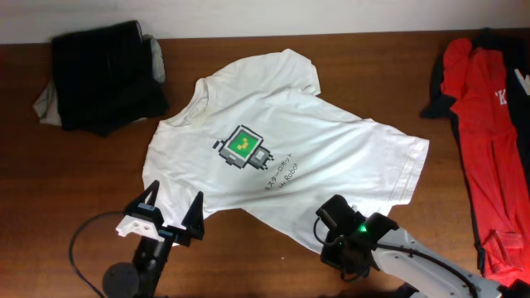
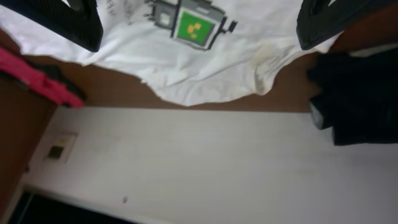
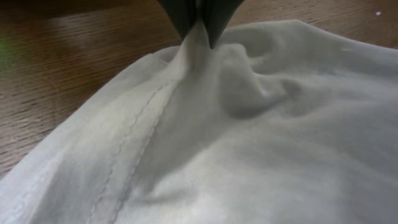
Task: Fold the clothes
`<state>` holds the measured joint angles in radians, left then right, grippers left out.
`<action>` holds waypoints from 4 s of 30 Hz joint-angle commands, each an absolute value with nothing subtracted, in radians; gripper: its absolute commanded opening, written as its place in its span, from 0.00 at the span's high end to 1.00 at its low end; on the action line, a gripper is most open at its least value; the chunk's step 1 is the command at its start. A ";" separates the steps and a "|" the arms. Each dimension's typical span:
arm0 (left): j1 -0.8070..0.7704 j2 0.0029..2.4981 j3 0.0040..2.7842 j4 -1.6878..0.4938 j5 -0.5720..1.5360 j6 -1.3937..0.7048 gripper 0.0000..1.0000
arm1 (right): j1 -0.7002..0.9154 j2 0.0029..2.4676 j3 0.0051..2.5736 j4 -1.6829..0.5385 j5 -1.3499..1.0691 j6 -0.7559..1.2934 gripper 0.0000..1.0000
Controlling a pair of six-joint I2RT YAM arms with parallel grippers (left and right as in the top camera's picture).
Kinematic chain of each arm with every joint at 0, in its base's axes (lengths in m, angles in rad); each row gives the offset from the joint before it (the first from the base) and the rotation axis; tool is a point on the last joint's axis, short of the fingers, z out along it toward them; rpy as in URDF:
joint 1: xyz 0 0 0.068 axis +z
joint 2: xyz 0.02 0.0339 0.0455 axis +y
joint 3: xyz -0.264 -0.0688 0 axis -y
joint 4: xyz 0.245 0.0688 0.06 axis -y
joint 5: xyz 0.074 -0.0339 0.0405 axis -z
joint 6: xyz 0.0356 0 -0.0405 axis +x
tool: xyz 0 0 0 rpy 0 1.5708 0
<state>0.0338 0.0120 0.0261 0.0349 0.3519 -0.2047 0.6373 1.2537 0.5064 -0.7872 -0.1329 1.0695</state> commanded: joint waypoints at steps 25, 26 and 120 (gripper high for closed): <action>0.156 1.470 0.801 -0.839 -0.101 -0.471 0.01 | 0.635 1.250 0.500 -0.773 -0.101 1.044 0.96; 0.156 1.532 0.801 -0.840 -0.091 -0.474 0.01 | 0.635 1.250 0.500 -0.773 -0.101 1.044 0.96; -0.035 1.509 0.907 -1.098 0.109 -0.484 0.01 | 0.176 1.461 1.370 -1.337 0.124 0.662 0.01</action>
<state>-0.0326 1.4342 0.9138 -1.1320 0.1017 -0.4545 0.1825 1.4708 1.3815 -1.3422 0.1230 0.6685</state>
